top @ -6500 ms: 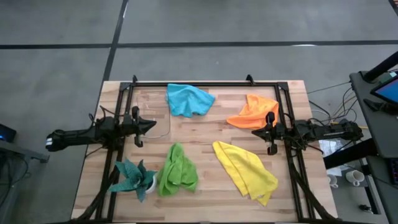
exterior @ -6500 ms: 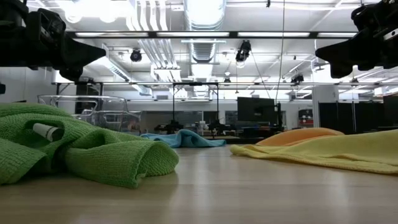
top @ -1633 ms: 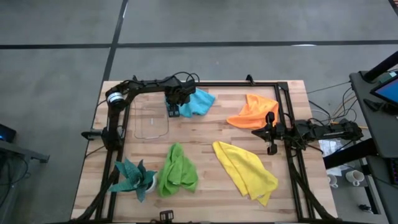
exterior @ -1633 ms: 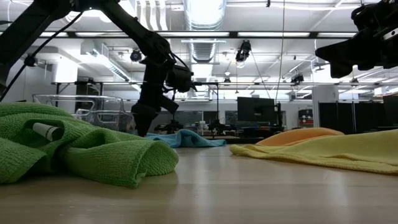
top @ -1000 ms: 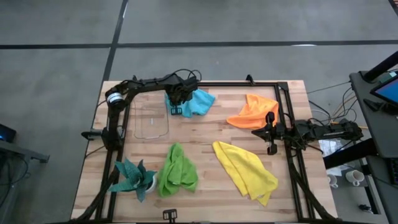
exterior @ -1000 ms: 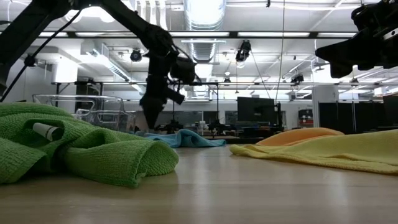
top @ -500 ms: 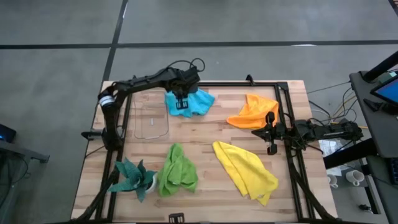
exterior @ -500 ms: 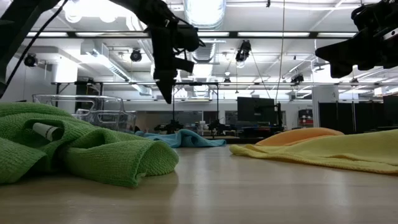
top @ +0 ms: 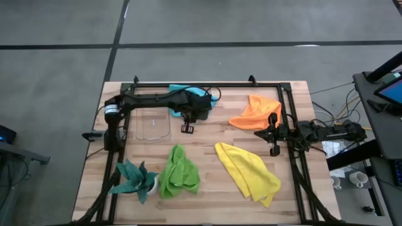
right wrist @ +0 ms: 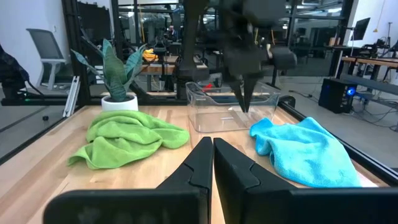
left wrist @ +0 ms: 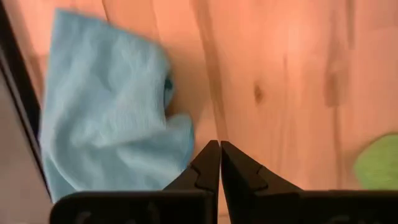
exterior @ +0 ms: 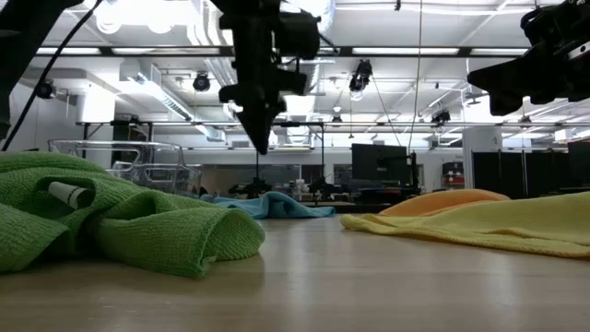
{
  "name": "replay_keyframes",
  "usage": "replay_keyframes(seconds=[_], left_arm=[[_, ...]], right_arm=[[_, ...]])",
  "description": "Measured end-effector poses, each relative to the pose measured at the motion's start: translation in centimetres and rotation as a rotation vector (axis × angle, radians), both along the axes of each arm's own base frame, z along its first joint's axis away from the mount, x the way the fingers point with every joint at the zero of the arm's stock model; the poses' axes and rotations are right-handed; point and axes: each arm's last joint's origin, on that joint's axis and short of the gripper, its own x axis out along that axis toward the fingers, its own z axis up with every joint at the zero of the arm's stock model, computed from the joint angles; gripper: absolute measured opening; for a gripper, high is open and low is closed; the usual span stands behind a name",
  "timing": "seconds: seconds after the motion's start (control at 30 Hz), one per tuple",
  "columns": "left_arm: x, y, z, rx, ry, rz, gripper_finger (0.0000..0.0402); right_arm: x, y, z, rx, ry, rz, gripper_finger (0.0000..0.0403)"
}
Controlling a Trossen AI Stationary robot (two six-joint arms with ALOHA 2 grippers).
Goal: Roll microfiber towels into tight, uniform cylinder then place into a basket
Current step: Move the yellow microfiber towel to the upper middle of the table
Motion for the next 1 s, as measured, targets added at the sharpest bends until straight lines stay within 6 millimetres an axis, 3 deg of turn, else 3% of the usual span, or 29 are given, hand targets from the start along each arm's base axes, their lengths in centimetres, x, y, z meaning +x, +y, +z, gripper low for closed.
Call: replay_keyframes(seconds=[0.17,0.37,0.5,0.63,1.0], left_arm=[[0.4,-0.2,-1.9,-0.134,0.003,-0.001,0.0],[3.4,-1.1,-3.9,-0.349,-0.219,-0.13,0.0],[5.9,-3.5,-6.0,-0.479,-0.318,-0.257,0.0],[8.3,-6.3,-7.6,-0.497,-0.417,-0.388,0.0],[12.0,-12.5,-11.0,-0.553,-0.651,-0.548,0.0]], right_arm=[[0.0,0.0,0.0,0.0,0.0,0.0,0.0009],[0.0,0.0,0.0,0.0,0.0,0.0,0.0009],[0.0,0.0,0.0,0.0,0.0,0.0,0.0009],[0.0,0.0,0.0,0.0,0.001,0.0,0.0009],[0.0,0.0,0.0,0.0,0.001,0.001,0.0009]])
